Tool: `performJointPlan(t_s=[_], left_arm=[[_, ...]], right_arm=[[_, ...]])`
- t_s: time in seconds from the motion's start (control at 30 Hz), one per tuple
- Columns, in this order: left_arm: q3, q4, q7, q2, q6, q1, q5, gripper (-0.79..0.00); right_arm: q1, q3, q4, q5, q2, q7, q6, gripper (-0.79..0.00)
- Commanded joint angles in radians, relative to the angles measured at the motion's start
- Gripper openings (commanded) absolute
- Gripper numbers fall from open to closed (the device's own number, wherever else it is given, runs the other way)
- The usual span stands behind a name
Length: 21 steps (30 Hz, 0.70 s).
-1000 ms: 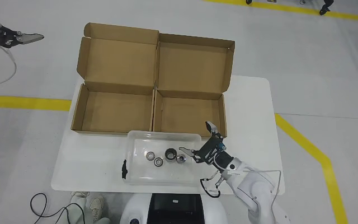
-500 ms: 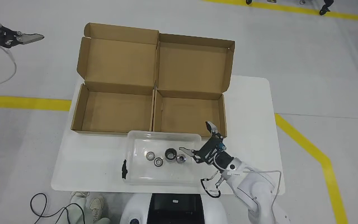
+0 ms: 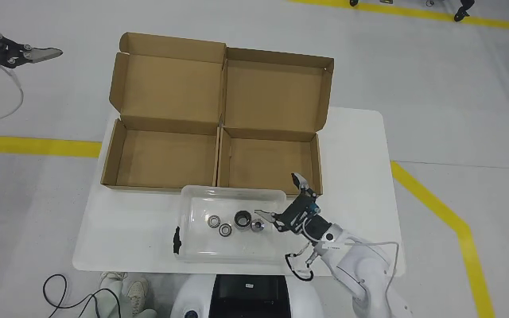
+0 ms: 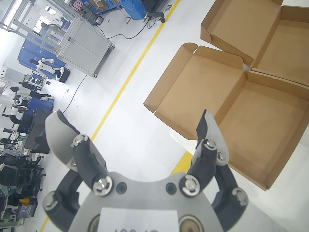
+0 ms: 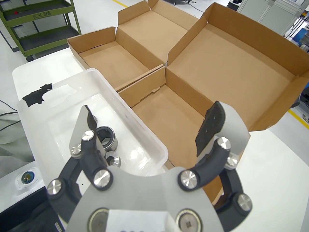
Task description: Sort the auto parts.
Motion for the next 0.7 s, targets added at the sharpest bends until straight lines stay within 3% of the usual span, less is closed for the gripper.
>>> performJointPlan(t_s=[0.0,0.17,0.47,0.6,0.67], left_arm=[[0.000,0.000,0.000,0.000,0.000,0.000,0.000,0.000],[0.000,0.000,0.000,0.000,0.000,0.000,0.000,0.000],[0.000,0.000,0.000,0.000,0.000,0.000,0.000,0.000],[0.000,0.000,0.000,0.000,0.000,0.000,0.000,0.000],[0.000,0.000,0.000,0.000,0.000,0.000,0.000,0.000]], right_arm=[[0.015,-0.016,-0.001,-0.006,0.003,0.035,-0.037,0.000],[0.082,-0.067,0.007,0.029,0.004,0.207,-0.115,0.000],[0.228,-0.176,0.070,0.165,-0.009,0.523,-0.118,0.000],[0.278,-0.218,0.098,0.205,-0.012,0.595,-0.129,-0.243],[0.292,-0.235,0.105,0.214,-0.012,0.627,-0.129,-0.314]])
